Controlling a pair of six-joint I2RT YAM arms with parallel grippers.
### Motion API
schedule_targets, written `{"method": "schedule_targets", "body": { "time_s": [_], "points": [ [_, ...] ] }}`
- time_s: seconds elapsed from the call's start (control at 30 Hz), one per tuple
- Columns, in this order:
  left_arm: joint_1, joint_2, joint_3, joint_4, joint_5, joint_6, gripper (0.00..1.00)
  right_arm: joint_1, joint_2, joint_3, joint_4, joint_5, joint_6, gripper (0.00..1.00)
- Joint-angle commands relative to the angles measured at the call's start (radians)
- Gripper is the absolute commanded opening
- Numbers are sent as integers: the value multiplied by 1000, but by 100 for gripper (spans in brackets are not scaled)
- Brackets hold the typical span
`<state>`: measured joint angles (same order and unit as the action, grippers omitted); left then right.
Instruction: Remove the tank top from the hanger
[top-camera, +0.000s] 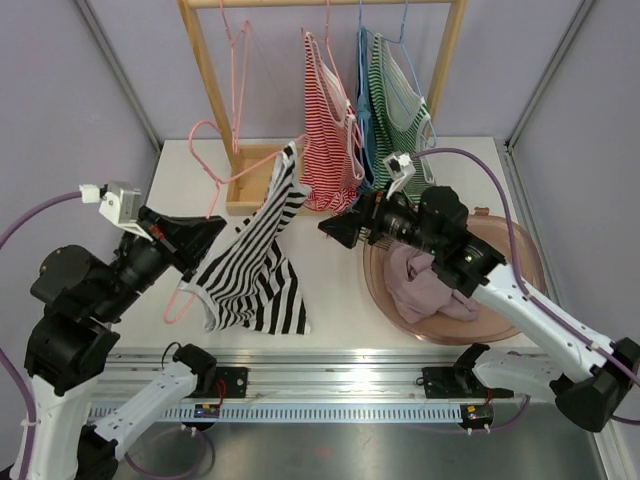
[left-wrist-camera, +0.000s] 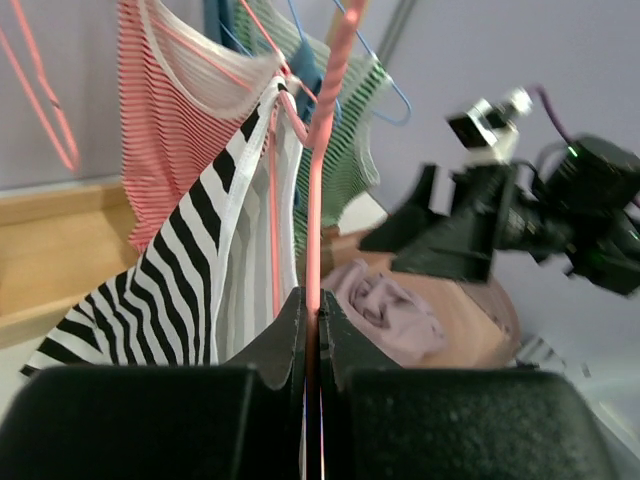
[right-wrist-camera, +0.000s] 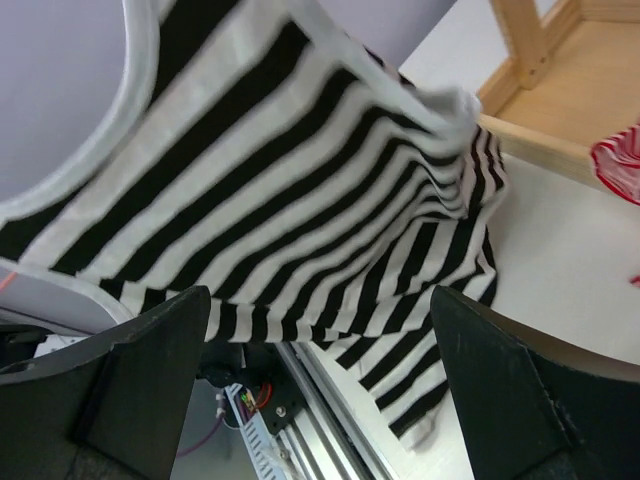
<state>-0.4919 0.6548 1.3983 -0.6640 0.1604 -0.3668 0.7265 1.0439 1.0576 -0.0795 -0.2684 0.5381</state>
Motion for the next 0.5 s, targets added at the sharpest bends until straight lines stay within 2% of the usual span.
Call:
{"method": "schedule_targets", "body": {
  "time_s": [0.0, 0.1, 0.23, 0.33, 0.47],
  "points": [
    [-4, -24, -67, -14, 151, -26, 0, 1, 85, 61, 211, -127, 37, 100],
    [-4, -58, -114, -31, 179, -34, 0, 17, 152, 106, 216, -66, -12, 99],
    [-4, -83, -140, -58, 133, -17, 0, 74, 249, 234, 33, 82, -134, 100],
    [-4, -70, -151, -71, 137, -12, 0, 129, 303, 292, -15, 183, -196, 98],
    [-4, -58, -163, -63, 153, -9, 0, 149, 369, 350, -74, 290, -234, 87]
  ]
}}
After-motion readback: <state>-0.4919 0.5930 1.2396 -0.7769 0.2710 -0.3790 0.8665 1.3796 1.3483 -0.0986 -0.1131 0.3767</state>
